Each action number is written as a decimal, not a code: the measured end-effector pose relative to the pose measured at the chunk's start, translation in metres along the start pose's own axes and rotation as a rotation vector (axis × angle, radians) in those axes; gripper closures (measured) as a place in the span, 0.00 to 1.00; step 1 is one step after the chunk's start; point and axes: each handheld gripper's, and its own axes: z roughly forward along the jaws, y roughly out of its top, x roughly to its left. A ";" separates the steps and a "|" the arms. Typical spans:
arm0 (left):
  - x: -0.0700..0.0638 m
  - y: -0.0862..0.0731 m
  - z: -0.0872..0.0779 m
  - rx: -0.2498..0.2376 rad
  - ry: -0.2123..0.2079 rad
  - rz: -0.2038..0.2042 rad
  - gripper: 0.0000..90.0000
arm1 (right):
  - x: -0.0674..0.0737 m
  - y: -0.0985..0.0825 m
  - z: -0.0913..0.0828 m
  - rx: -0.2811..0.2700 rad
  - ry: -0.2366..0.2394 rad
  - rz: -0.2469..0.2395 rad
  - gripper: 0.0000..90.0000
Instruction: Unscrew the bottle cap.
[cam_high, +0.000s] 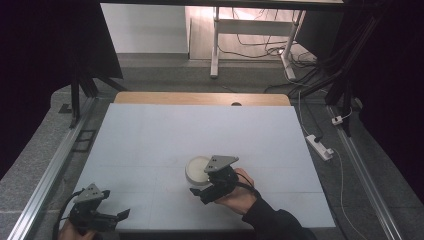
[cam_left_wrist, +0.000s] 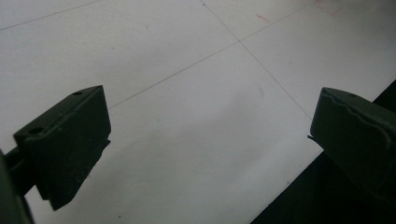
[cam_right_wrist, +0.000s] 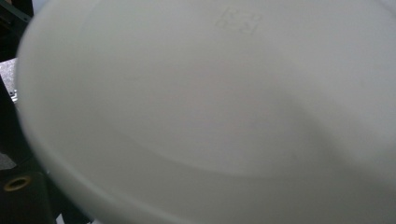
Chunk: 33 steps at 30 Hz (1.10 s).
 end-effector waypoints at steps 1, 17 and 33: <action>0.000 0.000 0.000 0.001 -0.001 0.002 0.00 | 0.000 0.000 0.000 -0.001 -0.001 0.000 0.07; -0.001 0.011 0.004 0.011 -0.045 0.078 0.00 | 0.000 -0.001 -0.001 -0.004 -0.004 -0.005 0.07; -0.009 0.048 0.013 -0.060 -0.171 0.162 0.00 | 0.001 -0.002 0.000 -0.002 0.009 -0.013 0.07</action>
